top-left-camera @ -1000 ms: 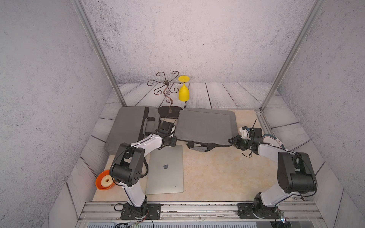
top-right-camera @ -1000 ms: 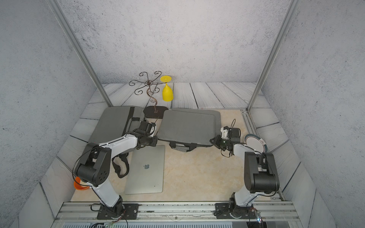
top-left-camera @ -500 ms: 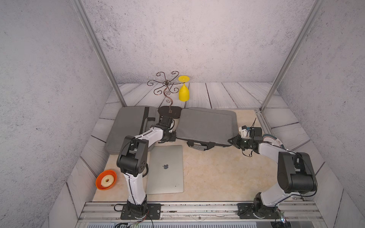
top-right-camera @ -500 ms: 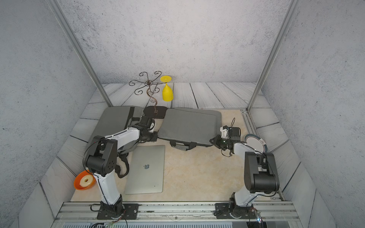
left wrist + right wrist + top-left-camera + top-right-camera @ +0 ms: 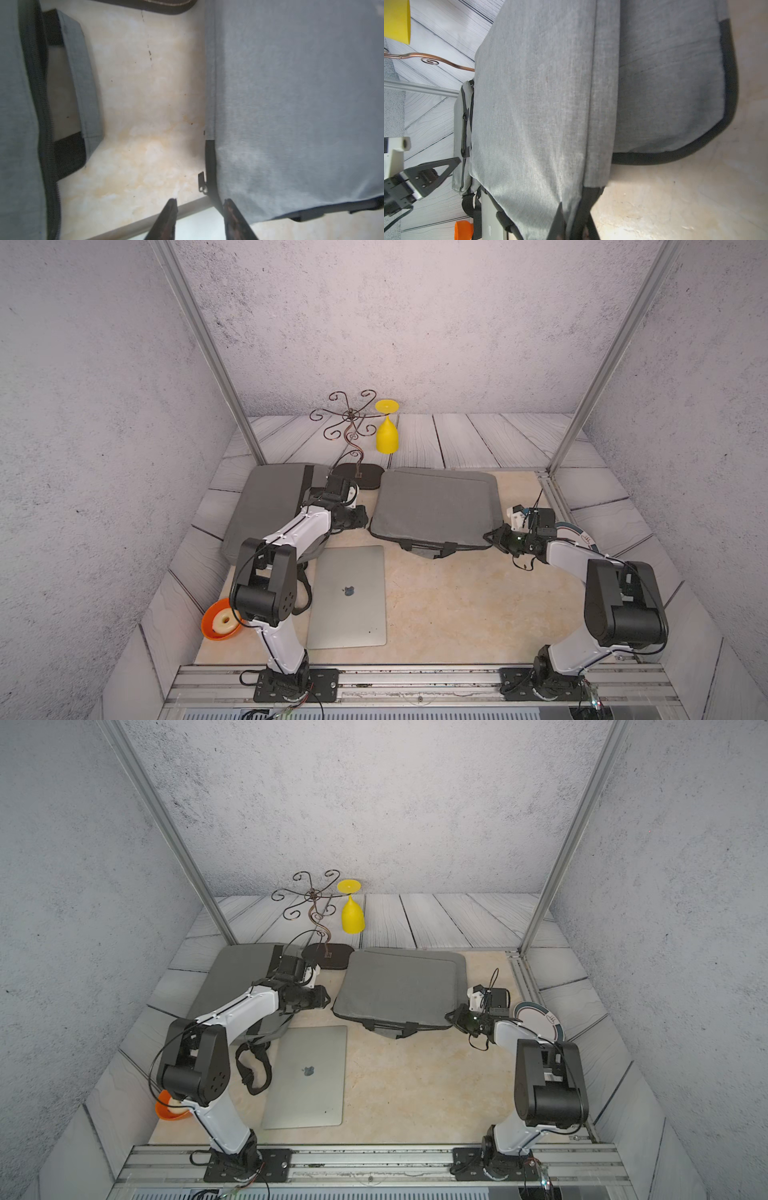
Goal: Open the zippered laptop bag and take out the laptop
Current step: Unzip the zipper on the zippered laptop bag.
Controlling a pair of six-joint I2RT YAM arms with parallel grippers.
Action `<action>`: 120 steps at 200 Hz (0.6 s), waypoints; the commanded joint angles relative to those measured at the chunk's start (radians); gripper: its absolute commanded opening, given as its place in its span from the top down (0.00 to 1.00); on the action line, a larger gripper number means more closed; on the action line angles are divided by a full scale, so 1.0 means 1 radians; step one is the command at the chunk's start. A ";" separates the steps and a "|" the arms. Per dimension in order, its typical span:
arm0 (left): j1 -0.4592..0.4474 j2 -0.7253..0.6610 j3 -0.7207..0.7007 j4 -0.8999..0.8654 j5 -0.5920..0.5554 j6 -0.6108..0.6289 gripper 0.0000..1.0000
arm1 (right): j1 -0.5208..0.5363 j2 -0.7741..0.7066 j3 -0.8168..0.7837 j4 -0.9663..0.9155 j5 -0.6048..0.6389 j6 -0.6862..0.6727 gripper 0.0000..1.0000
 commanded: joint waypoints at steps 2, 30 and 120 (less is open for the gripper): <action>-0.003 -0.021 -0.023 0.015 0.113 -0.068 0.56 | -0.005 -0.033 0.006 -0.006 0.014 -0.021 1.00; -0.015 0.048 0.015 -0.035 0.135 -0.058 0.55 | -0.005 -0.033 0.006 -0.001 0.014 -0.018 1.00; -0.020 0.198 0.111 -0.004 0.170 -0.053 0.56 | -0.004 -0.031 0.011 -0.010 0.007 -0.023 1.00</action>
